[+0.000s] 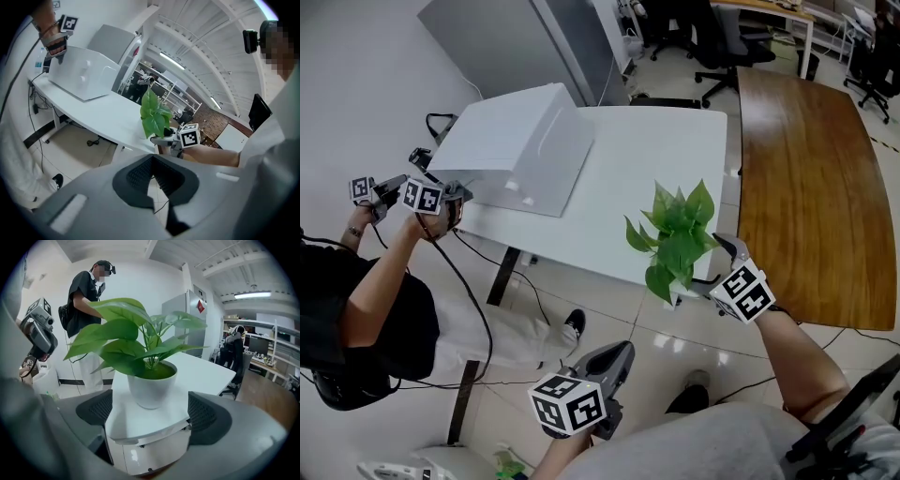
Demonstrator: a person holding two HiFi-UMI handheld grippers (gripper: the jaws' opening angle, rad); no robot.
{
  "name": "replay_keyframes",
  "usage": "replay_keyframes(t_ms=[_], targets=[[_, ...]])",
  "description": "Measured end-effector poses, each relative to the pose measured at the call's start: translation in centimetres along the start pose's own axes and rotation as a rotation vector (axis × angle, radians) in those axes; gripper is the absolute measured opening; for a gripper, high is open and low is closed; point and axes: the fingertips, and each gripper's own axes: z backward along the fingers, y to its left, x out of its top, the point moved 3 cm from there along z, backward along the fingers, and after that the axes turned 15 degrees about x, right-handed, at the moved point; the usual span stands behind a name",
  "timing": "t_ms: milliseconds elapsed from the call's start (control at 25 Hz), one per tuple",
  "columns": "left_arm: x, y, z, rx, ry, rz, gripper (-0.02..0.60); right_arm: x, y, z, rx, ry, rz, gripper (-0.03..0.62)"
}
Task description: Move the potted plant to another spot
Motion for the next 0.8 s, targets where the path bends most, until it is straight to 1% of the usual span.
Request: replay_keyframes(t_ms=[200, 400, 520, 680, 800], targets=[[0.3, 1.6, -0.5, 0.028, -0.007, 0.008, -0.005, -0.3, -1.0, -3.0, 0.011, 0.009, 0.023, 0.522], [0.2, 3.1, -0.3, 0.046, -0.002, 0.022, -0.005, 0.5, -1.1, -4.5, -0.007, 0.012, 0.058, 0.52], [-0.4, 4.3, -0.3, 0.044, -0.001, 0.024, -0.005, 0.2, -0.8, -5.7, -0.011, 0.019, 0.057, 0.51], [-0.5, 5.0, -0.6, 0.046, -0.002, 0.028, -0.005, 0.1, -1.1, -6.3, -0.029, 0.015, 0.059, 0.449], [-0.6, 4.9, -0.8, 0.047, 0.001, 0.031, -0.005, 0.0, -1.3, -6.1, -0.034, 0.008, 0.053, 0.448]])
